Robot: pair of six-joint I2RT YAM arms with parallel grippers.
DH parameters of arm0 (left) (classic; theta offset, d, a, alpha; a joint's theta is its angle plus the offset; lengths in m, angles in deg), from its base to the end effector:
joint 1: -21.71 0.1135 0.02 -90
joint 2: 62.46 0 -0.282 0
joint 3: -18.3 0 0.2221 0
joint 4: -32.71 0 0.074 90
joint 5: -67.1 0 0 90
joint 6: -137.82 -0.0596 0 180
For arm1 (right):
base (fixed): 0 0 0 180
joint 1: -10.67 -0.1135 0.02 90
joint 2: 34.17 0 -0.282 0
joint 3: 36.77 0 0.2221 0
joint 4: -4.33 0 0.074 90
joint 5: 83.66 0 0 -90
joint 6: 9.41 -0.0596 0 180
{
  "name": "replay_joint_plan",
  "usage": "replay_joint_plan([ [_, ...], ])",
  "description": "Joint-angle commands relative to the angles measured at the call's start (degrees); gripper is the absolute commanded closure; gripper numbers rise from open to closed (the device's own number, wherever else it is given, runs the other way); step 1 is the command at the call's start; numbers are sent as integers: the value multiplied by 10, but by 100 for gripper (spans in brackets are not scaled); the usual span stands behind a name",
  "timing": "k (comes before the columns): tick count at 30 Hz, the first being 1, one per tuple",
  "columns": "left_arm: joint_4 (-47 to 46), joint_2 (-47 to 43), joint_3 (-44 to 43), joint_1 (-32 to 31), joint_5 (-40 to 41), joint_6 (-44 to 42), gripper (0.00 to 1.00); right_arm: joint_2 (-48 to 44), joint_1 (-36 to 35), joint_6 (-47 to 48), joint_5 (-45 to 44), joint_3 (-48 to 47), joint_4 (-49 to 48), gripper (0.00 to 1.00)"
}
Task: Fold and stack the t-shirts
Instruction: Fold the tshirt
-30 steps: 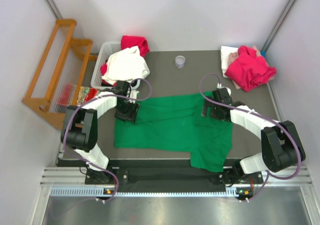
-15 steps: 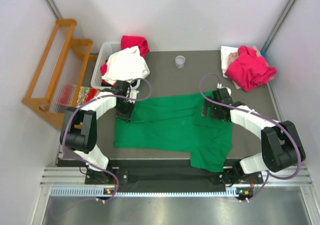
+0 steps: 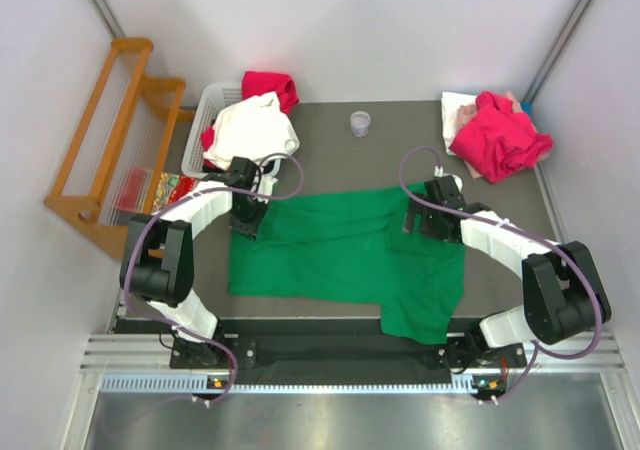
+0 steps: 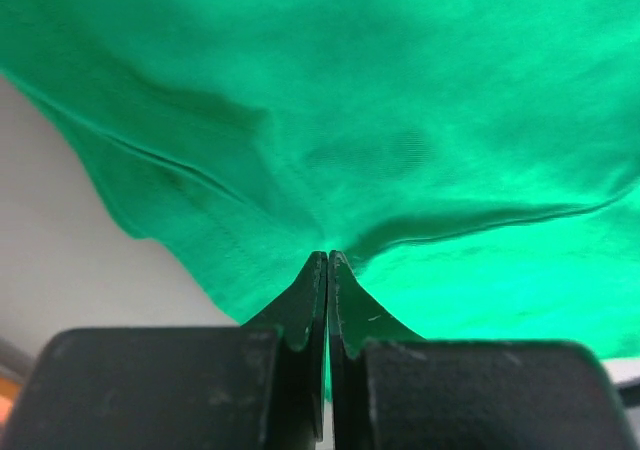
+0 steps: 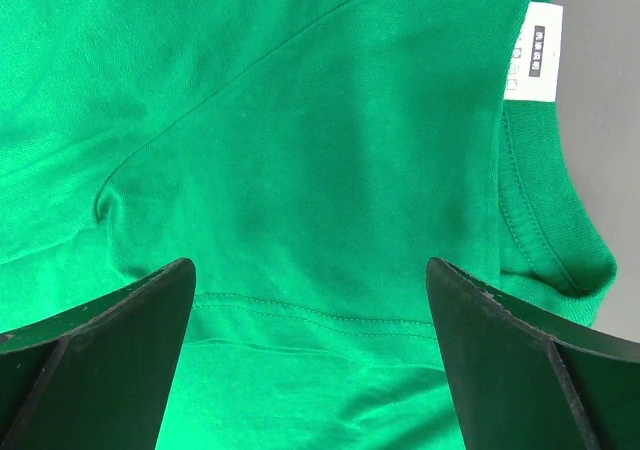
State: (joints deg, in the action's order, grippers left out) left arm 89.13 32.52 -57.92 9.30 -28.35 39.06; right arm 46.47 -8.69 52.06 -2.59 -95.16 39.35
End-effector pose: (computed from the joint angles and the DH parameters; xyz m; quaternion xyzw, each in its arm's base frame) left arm 0.2809 -0.0676 0.1941 0.1880 0.9725 -0.0512 0.1273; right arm 0.2404 0.0747 0.1959 0.0983 0.9518 0.0457 0.2870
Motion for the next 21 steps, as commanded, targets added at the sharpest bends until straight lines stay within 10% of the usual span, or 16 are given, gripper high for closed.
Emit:
replay_joint_plan([
  [1, -21, -6, -4, 5, 49, -33, 100, -19, 5, 5, -4, -5, -5, 2],
  [7, -8, 19, -4, 19, 57, -43, 100, -22, 5, 8, -7, -5, -1, 2],
  [13, 5, 7, -4, 17, 6, -26, 50, -22, 6, 9, -10, -5, -2, 2],
  [21, 24, -14, -4, 13, -30, -19, 57, -16, 5, 9, -7, -5, -6, 1],
])
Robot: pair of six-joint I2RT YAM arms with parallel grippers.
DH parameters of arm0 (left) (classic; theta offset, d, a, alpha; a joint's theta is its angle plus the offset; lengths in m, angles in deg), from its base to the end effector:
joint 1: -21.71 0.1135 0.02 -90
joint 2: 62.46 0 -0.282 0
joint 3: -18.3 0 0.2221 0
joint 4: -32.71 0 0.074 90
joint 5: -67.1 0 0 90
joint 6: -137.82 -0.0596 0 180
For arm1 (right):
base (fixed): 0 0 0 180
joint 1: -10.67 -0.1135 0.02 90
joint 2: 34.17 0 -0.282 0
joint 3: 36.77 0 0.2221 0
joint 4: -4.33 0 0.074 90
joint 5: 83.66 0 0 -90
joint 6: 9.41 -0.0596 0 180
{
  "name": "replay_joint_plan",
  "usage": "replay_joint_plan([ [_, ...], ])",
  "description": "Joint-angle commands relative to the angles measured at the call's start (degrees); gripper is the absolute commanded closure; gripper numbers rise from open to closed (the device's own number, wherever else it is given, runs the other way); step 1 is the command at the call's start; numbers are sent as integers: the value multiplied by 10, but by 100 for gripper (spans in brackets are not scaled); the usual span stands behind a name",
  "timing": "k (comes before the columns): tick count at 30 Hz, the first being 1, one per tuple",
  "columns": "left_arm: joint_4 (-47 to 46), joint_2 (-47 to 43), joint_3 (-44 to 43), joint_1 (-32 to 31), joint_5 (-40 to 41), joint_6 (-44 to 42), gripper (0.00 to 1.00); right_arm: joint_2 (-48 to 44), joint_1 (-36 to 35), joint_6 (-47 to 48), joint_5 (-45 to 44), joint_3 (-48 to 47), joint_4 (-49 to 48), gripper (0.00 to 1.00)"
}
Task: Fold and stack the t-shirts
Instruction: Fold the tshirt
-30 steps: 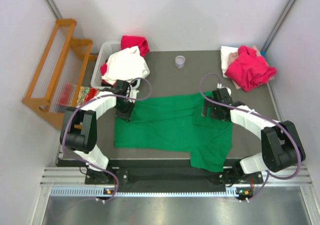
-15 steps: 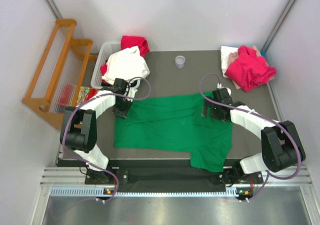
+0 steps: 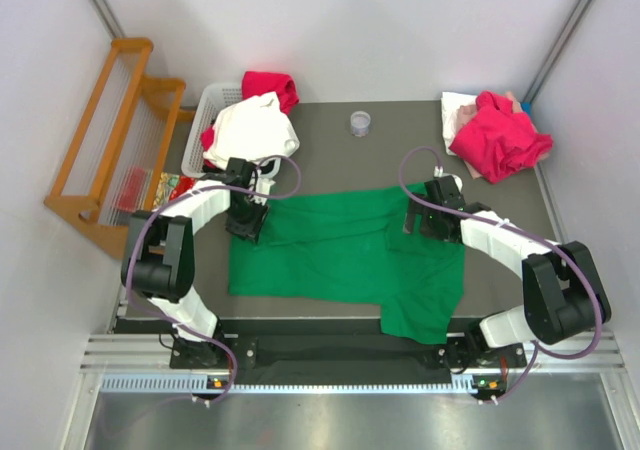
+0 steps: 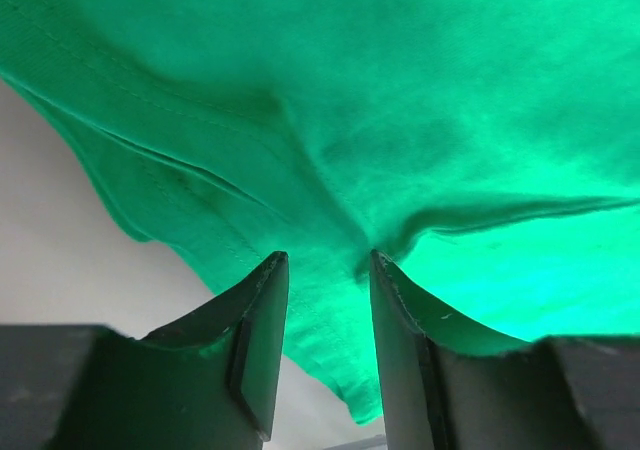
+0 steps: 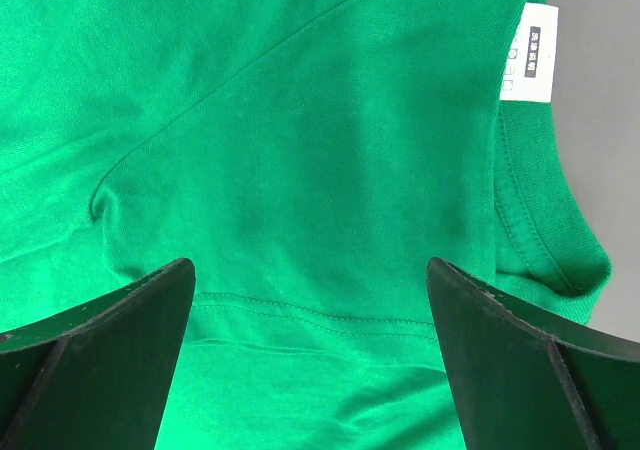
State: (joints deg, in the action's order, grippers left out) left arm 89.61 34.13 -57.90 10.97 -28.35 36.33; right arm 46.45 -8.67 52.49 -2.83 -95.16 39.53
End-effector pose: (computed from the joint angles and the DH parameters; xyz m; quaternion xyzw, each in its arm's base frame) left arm 0.2837 -0.0596 0.1862 0.1965 0.9731 -0.0465 0.1109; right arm 0.2401 0.0742 0.1958 0.0954 0.9523 0.0422 0.2868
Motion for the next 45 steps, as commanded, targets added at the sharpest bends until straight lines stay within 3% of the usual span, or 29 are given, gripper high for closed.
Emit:
replay_joint_plan([
  [1, 23, -31, -7, -5, -38, 10, 57, -16, 5, 4, -4, -5, -8, 2],
  [12, 70, -33, -21, -12, -87, 26, 53, -19, 6, 5, -8, -9, -5, 1],
  [31, 51, 6, -18, -11, -18, 36, 54, -28, 11, 6, -9, -5, -3, 1],
  [45, 56, 11, -22, -12, -32, 36, 83, -27, 10, 5, -6, -6, -4, 2],
])
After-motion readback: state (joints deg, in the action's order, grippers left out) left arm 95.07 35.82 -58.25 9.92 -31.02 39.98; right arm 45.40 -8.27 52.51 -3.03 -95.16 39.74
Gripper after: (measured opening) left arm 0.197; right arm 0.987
